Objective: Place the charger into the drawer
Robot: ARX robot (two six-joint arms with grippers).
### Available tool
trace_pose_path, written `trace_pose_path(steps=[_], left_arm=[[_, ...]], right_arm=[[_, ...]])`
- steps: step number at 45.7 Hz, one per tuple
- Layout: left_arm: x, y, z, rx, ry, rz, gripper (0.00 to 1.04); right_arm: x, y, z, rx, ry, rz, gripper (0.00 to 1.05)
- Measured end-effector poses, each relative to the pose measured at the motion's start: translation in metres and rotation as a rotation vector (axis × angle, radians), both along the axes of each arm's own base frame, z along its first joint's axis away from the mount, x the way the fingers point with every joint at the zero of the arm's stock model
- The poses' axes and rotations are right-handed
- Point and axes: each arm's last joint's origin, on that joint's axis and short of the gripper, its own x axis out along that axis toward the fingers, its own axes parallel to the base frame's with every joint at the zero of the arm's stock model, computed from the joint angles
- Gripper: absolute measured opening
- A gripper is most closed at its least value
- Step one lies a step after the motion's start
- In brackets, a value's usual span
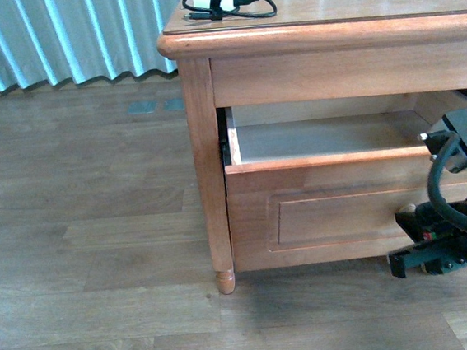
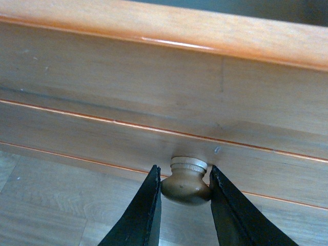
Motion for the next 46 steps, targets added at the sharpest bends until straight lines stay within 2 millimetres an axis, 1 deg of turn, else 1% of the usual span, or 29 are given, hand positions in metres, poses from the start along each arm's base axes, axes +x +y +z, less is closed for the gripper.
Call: trace_pose_path(steps=[12,17,26,30,33,36,41,43,46], left_arm=[[0.0,0.0,0.0,0.0,0.0,0.0,0.99],[0.0,0.0,0.0,0.0,0.0,0.0,0.99],[0.0,0.0,0.0,0.0,0.0,0.0,0.99],[0.0,0.0,0.0,0.0,0.0,0.0,0.99],[0.0,0.0,0.0,0.0,0.0,0.0,0.99],[0.0,0.0,0.0,0.0,0.0,0.0,0.99],[0.0,0.0,0.0,0.0,0.0,0.0,0.99],[0.0,0.0,0.0,0.0,0.0,0.0,0.99],[0.0,0.0,0.0,0.0,0.0,0.0,0.99]], right_arm=[[-0.039,-0.023,0.004,-0.034,0.027,-0.012,0.22],[-0.046,-0.026,0.004,-0.047,0.032,-0.015,0.22],[-0.05,-0.027,0.006,-0.062,0.009,-0.044,0.51],[-0.051,-0.027,0.009,-0.065,-0.003,-0.052,0.62],[-0.053,-0.029,0.012,-0.067,-0.012,-0.06,0.73],[-0.055,-0.03,0.015,-0.065,-0.016,-0.062,0.8],[-0.062,-0.035,0.022,-0.054,-0.021,-0.066,0.96],[-0.064,-0.037,0.025,-0.048,-0.022,-0.068,0.98],[-0.069,-0.043,0.032,-0.04,-0.029,-0.077,0.96]])
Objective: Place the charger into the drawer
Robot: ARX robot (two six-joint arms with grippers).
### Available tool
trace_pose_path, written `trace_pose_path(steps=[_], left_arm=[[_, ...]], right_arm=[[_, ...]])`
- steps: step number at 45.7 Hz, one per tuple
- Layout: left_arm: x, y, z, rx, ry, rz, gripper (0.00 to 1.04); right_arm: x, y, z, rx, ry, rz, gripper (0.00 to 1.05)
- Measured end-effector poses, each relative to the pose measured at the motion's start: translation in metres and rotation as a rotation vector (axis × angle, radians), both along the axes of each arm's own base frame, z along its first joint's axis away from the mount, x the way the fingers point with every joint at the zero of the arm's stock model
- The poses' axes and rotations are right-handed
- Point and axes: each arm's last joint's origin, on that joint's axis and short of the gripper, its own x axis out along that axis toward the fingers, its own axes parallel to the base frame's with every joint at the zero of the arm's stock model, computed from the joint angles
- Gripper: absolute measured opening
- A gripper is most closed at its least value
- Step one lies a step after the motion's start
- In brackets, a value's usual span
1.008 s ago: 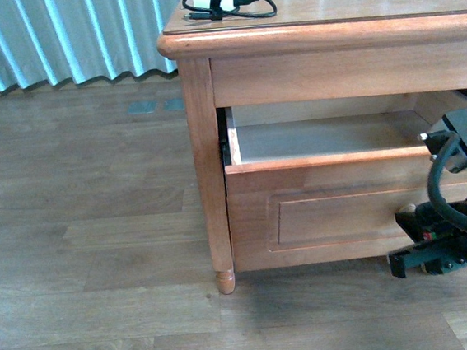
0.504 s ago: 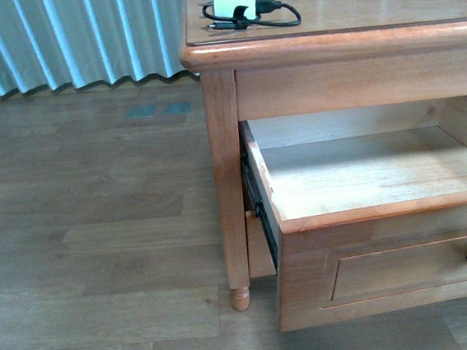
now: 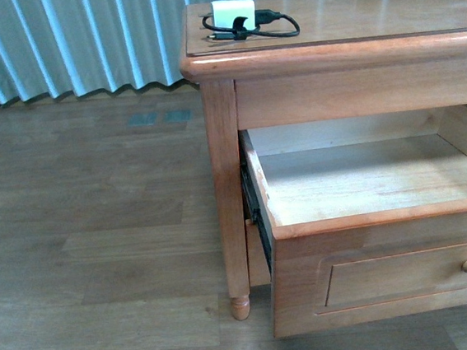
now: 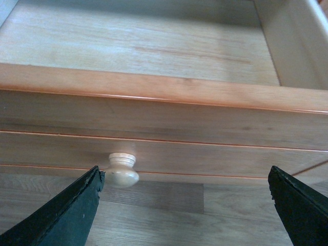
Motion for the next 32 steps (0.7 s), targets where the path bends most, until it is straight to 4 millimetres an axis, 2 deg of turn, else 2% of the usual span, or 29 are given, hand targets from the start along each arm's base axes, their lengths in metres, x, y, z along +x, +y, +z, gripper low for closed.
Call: trace_pose_path(steps=[10,23,32], left_arm=[[0.0,0.0,0.0,0.0,0.0,0.0,0.99],[0.0,0.0,0.0,0.0,0.0,0.0,0.99],[0.0,0.0,0.0,0.0,0.0,0.0,0.99]], right_arm=[[-0.016,-0.019,0.029,0.033,-0.047,-0.044,0.96],[-0.049,-0.047,0.074,0.067,-0.178,-0.118,0.96],[-0.062,-0.06,0.08,0.094,-0.215,-0.173,0.96]])
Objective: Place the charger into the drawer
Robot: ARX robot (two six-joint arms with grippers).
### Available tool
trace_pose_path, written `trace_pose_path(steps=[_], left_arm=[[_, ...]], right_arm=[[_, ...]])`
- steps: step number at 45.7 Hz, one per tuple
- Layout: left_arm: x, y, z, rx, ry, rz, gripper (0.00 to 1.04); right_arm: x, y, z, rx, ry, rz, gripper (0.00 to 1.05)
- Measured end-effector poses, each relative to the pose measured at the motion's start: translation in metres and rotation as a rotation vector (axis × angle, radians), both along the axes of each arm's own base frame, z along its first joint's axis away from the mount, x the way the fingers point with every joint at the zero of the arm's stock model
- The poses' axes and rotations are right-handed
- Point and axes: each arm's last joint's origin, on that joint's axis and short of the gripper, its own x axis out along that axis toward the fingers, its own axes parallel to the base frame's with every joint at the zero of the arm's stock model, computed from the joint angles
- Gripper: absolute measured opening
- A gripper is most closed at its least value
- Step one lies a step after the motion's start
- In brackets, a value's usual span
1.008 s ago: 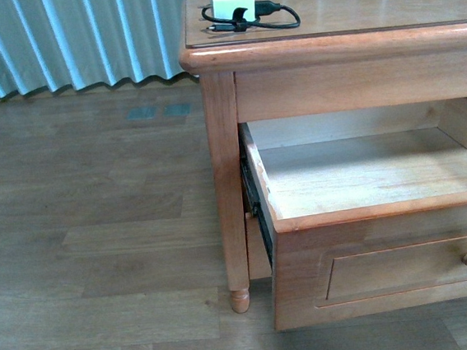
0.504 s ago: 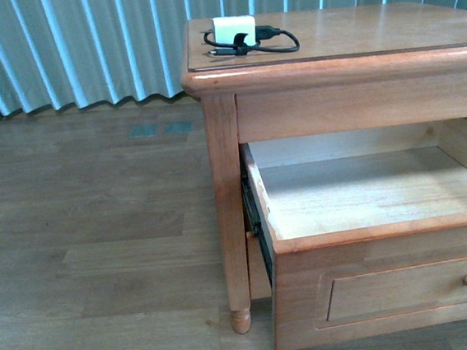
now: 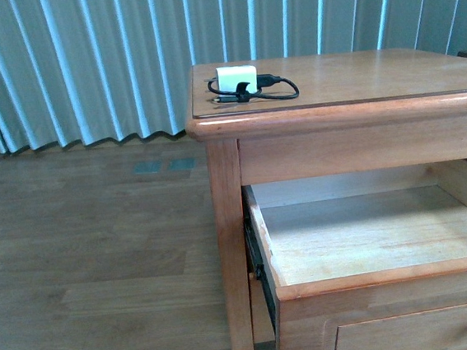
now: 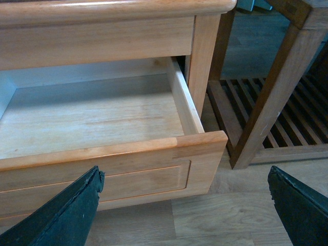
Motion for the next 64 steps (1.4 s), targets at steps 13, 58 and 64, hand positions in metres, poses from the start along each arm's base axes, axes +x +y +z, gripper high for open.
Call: trace_pose_path(steps=[13,58,64], left_arm=[[0.0,0.0,0.0,0.0,0.0,0.0,0.99],[0.035,-0.016,0.016,-0.041,0.001,0.452,0.99],[0.068,-0.034,0.034,-0.041,0.01,0.299,0.99]], right_arm=[[-0.018,-0.007,-0.005,0.104,-0.039,0.001,0.96],[-0.019,-0.008,-0.006,0.125,-0.041,-0.009,0.96],[-0.019,-0.008,-0.006,0.125,-0.041,-0.009,0.96]])
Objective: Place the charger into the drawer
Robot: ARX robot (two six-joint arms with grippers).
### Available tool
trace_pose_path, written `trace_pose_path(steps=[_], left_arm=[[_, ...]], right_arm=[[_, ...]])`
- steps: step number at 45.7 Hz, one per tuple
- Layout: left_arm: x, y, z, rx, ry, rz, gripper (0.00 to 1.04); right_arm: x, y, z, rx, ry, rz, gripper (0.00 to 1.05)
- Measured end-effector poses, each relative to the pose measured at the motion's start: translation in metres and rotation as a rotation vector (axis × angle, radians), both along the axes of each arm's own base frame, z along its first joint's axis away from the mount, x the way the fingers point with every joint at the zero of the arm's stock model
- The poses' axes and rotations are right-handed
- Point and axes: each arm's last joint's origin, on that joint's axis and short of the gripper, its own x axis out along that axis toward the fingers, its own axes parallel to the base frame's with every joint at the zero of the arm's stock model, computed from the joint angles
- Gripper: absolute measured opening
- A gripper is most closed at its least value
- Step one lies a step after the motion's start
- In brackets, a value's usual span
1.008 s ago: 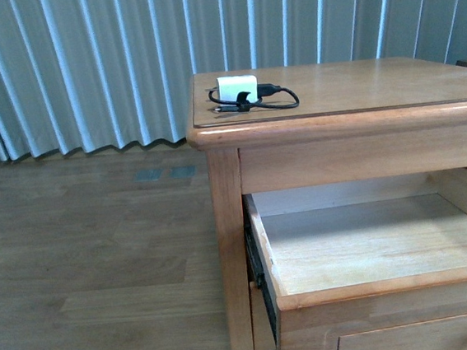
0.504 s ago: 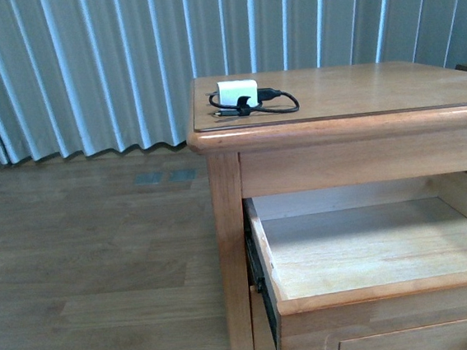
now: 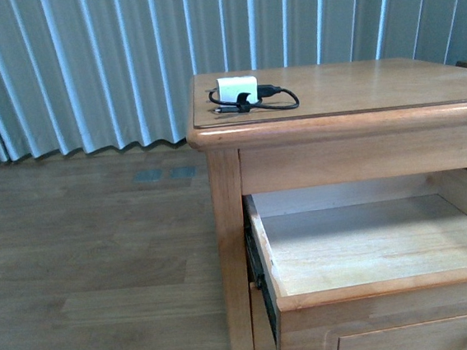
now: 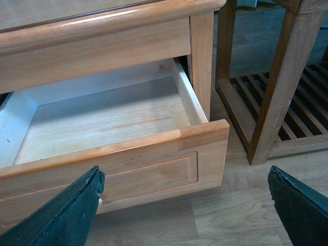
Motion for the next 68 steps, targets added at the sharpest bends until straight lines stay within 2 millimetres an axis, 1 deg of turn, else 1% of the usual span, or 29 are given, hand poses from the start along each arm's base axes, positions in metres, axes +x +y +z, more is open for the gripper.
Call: trace_pose_path(steps=[1,5,11,20,24,25,28,33,36,40,43,47,51,55,59,68], left_arm=[[0.006,-0.003,0.002,0.004,0.002,-0.031,0.99],[0.04,-0.022,0.015,0.054,0.05,-0.222,0.99],[0.074,-0.038,0.029,0.073,0.056,-0.407,0.99],[0.119,-0.048,0.05,0.042,0.02,-0.498,0.99],[0.145,-0.052,0.057,0.016,0.014,-0.531,0.99],[0.152,-0.053,0.058,0.004,0.013,-0.544,0.99],[0.163,-0.054,0.059,-0.014,0.011,-0.55,0.99],[0.194,-0.063,0.059,-0.05,0.017,-0.608,0.99],[0.21,-0.068,0.055,-0.062,0.03,-0.623,0.99],[0.23,-0.078,0.045,-0.068,0.054,-0.638,0.99],[0.243,-0.088,0.036,-0.081,0.067,-0.659,0.99],[0.253,-0.101,0.03,-0.092,0.078,-0.7,0.99],[0.259,-0.116,0.028,-0.09,0.084,-0.75,0.99],[0.264,-0.133,0.031,-0.087,0.074,-0.8,0.99],[0.27,-0.141,0.034,-0.082,0.08,-0.819,0.99],[0.285,-0.15,0.034,-0.079,0.091,-0.822,0.99]], right_arm=[[0.0,0.0,0.0,0.0,0.0,0.0,0.96],[0.0,0.0,0.0,0.0,0.0,0.0,0.96],[0.0,0.0,0.0,0.0,0.0,0.001,0.96],[0.0,0.0,0.0,0.0,0.0,0.001,0.96],[0.0,0.0,0.0,0.001,0.0,0.001,0.96],[0.0,0.0,0.0,0.001,0.0,0.001,0.96],[0.0,0.0,0.0,0.001,0.0,0.001,0.96],[0.0,0.0,0.0,0.001,0.0,0.001,0.96],[0.0,0.0,0.0,0.001,0.0,0.001,0.96],[0.0,0.0,0.0,0.001,0.0,0.001,0.96],[0.0,0.0,0.0,0.001,0.0,0.001,0.96],[0.0,0.0,0.0,0.001,0.0,0.001,0.96],[0.0,0.0,0.0,0.001,0.0,0.001,0.96],[0.0,0.0,0.0,0.001,0.0,0.001,0.96],[0.0,0.0,0.0,0.001,0.0,0.001,0.96],[0.0,0.0,0.0,0.001,0.0,0.001,0.96]])
